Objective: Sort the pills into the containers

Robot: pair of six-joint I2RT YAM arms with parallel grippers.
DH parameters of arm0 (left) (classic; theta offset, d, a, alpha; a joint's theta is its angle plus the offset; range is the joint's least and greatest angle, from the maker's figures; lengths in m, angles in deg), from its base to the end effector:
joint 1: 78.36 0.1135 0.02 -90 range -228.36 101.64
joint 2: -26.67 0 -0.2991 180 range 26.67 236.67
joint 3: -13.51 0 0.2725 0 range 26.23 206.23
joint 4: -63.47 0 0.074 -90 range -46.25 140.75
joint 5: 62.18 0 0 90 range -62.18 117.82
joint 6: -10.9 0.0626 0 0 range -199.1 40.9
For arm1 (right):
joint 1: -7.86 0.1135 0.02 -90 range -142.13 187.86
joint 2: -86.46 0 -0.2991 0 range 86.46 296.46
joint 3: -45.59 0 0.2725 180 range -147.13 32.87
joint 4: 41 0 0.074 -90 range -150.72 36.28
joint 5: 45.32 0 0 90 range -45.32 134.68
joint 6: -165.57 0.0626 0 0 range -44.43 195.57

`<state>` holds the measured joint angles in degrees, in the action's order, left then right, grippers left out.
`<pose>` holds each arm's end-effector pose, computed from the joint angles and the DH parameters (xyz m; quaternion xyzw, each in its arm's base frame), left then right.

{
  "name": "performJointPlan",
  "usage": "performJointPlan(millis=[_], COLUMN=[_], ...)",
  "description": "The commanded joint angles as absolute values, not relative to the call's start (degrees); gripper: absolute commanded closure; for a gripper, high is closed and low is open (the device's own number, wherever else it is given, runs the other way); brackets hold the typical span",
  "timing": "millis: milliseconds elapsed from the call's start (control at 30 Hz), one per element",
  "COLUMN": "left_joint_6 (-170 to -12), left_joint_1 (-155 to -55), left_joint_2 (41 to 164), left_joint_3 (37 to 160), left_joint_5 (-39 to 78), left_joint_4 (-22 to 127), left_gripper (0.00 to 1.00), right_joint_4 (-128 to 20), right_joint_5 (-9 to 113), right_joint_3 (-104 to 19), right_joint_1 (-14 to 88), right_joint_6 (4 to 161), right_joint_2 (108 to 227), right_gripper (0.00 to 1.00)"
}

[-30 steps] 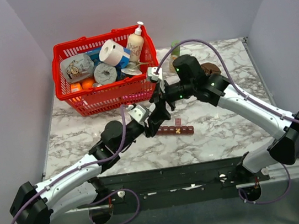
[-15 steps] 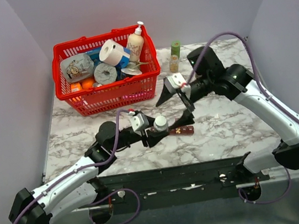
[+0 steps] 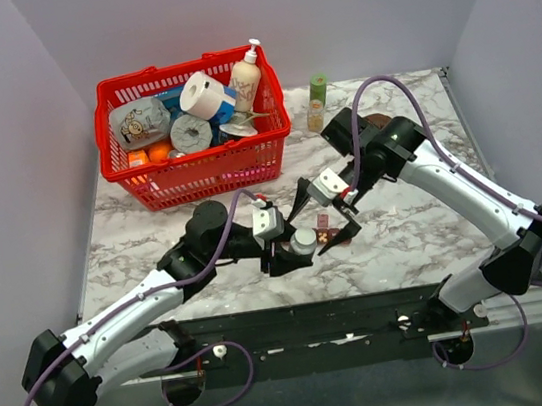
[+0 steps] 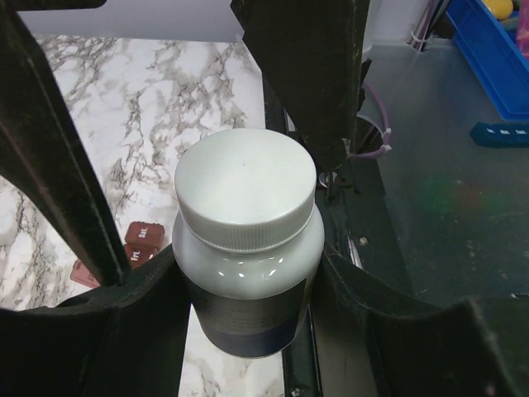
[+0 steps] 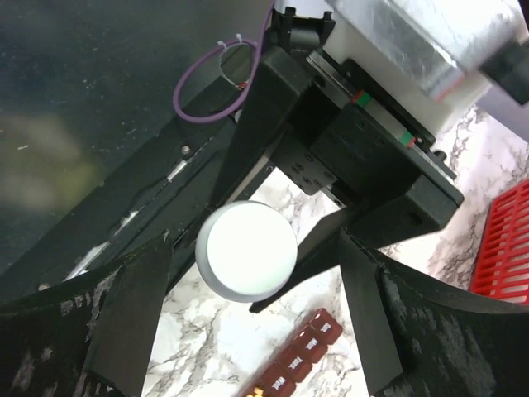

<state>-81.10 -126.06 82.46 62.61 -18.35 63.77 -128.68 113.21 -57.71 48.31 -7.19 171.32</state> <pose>0.1275 -0.2072 0.3160 0.5071 0.5304 -0.5229 0.4336 0.1799 0.2299 0.4070 -0.7634 0.2973 0.4627 0.3387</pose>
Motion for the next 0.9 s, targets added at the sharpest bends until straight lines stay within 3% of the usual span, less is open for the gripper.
performJointPlan(millis=[0, 200, 300, 333, 467, 600, 733, 867], left_joint_6=[-77.79, -76.82, -77.35, -77.52, -78.93, -82.96, -88.41, -93.16], left_joint_1=[-125.73, -125.46, -125.46, -125.46, -125.46, -125.46, -125.90, -126.69], left_joint_2=[83.71, 84.59, 84.42, 84.33, 82.23, 78.02, 76.42, 78.96], left_joint_3=[65.60, 66.48, 66.74, 66.74, 66.13, 63.41, 61.21, 60.32], left_joint_5=[-22.54, -22.80, -22.45, -21.93, -15.87, -2.00, 17.84, 36.47], left_joint_4=[60.34, 59.19, 59.71, 59.80, 62.43, 70.85, 78.33, 87.22], left_gripper=[1.00, 1.00, 1.00, 1.00, 1.00, 1.00, 1.00, 1.00], right_joint_4=[-135.64, -137.57, -136.08, -135.38, -123.39, -109.38, -96.55, -84.95], right_joint_5=[116.23, 114.73, 114.64, 114.47, 111.84, 105.26, 89.22, 74.24], right_joint_3=[-57.57, -57.83, -57.57, -57.48, -54.50, -49.58, -44.92, -39.47], right_joint_1=[48.82, 49.00, 49.17, 49.17, 49.44, 49.61, 49.61, 49.61], right_joint_6=[-6.62, -5.03, -3.02, -0.83, 11.11, 29.03, 51.14, 63.16], right_joint_2=[170.48, 171.71, 171.97, 171.89, 170.05, 167.93, 166.97, 166.87], right_gripper=[0.14, 0.28, 0.41, 0.49, 0.61, 0.70, 0.70, 0.70])
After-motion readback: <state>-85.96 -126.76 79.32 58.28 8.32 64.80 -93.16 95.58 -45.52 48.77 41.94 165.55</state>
